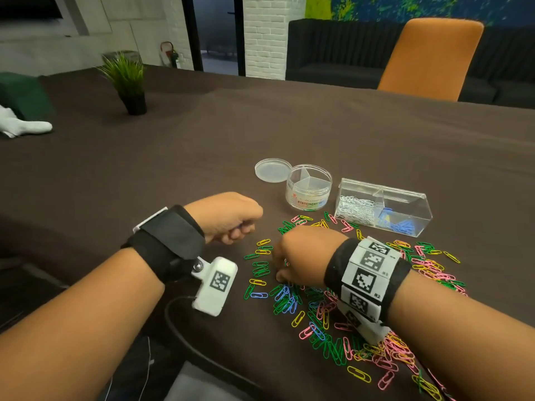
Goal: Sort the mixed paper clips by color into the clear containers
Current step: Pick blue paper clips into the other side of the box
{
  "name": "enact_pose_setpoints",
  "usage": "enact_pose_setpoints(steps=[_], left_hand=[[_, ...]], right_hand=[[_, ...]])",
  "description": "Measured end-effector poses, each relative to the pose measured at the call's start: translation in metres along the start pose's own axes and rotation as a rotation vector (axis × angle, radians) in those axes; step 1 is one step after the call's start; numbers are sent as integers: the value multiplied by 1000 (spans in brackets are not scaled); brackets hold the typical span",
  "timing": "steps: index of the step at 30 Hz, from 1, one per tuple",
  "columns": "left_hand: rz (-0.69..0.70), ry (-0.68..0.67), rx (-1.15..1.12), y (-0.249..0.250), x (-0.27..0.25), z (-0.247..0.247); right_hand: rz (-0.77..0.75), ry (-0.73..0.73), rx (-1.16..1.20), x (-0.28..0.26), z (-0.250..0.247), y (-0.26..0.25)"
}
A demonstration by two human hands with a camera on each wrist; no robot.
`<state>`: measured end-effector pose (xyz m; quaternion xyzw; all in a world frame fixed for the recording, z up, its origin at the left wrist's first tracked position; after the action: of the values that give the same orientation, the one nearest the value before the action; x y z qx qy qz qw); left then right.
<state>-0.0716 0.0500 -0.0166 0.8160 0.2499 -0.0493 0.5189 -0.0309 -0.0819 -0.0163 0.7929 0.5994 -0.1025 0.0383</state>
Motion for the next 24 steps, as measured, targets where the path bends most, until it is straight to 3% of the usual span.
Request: enact_pose_setpoints(steps=[3,8,10,12,15,17,24], left_hand=[[43,-40,-334,0,-2,-2],[60,-129,-352,4,-7,2],[103,-205,-129,9,-13,6],[175,-271,336,13,-22,13],[179,-211,779,11,-31,24],[163,-190,896,10,-34,35],[187,-220,1134,12,-35,60]], right_hand=[[-21,-8,-46,-3,3,1],[19,-13,81,-8,8,11],[67,37,239,-11,5,19],[114,91,388,-16,0,27],[124,72,559,-23,-3,29],[103,33,551,-25,-2,22],[5,-46,122,-22,13,-5]])
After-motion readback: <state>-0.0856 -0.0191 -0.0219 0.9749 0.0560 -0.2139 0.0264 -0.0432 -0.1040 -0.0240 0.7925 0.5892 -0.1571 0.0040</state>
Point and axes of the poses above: each hand's wrist, its own x-axis towards the middle knuckle, its own z-axis out of the palm, y = z × x, the point moved 5 cm from there along x, towards the middle knuckle, and after that the axes turned 4 degrees about y, right-handed, at the moved point
